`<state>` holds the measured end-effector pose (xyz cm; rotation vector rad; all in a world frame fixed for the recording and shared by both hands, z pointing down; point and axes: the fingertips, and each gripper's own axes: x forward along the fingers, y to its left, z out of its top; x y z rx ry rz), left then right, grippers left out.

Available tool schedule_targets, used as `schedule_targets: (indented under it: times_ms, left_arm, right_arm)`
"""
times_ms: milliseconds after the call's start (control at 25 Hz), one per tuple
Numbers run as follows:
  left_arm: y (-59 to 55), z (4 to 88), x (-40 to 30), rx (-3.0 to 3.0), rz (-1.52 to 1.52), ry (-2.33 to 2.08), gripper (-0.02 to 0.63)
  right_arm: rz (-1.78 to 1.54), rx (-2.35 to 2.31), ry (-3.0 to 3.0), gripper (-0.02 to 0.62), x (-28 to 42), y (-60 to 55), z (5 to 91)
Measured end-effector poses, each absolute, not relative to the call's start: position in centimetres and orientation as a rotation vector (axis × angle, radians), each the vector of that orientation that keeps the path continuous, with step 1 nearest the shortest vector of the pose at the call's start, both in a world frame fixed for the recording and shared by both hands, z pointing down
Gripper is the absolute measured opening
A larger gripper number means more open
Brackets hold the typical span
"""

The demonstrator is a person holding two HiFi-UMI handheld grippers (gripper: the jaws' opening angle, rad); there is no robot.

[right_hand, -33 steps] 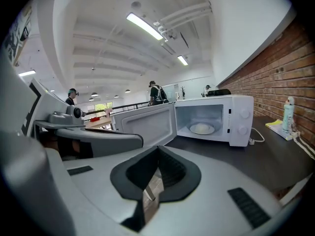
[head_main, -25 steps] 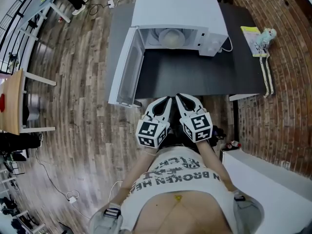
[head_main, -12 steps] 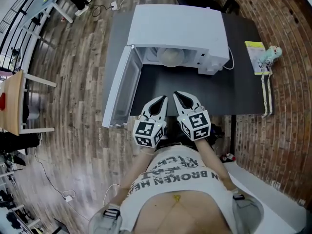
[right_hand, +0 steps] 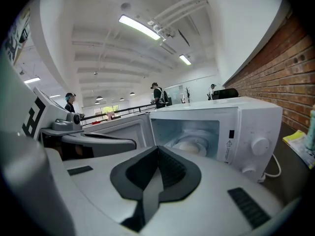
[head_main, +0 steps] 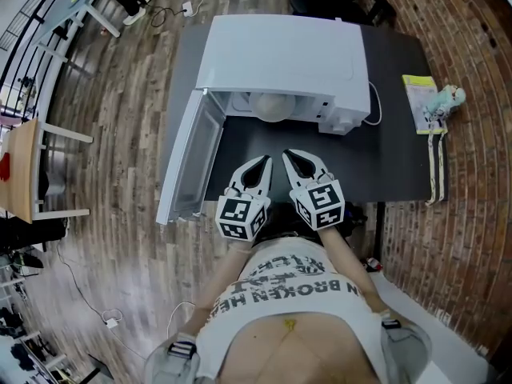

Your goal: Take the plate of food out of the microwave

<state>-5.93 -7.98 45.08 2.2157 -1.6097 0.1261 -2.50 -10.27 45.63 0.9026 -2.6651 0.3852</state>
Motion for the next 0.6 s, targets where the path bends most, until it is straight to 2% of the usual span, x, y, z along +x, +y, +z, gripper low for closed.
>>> schedule_targets:
  times_ms: [600]
  left_arm:
    - [-12.9, 45.1, -6.2, 2.188, 0.118, -1.688, 0.006]
  right_arm:
    - [0.394, 0.835, -2.691, 0.009, -2.5, -14.7, 46.5]
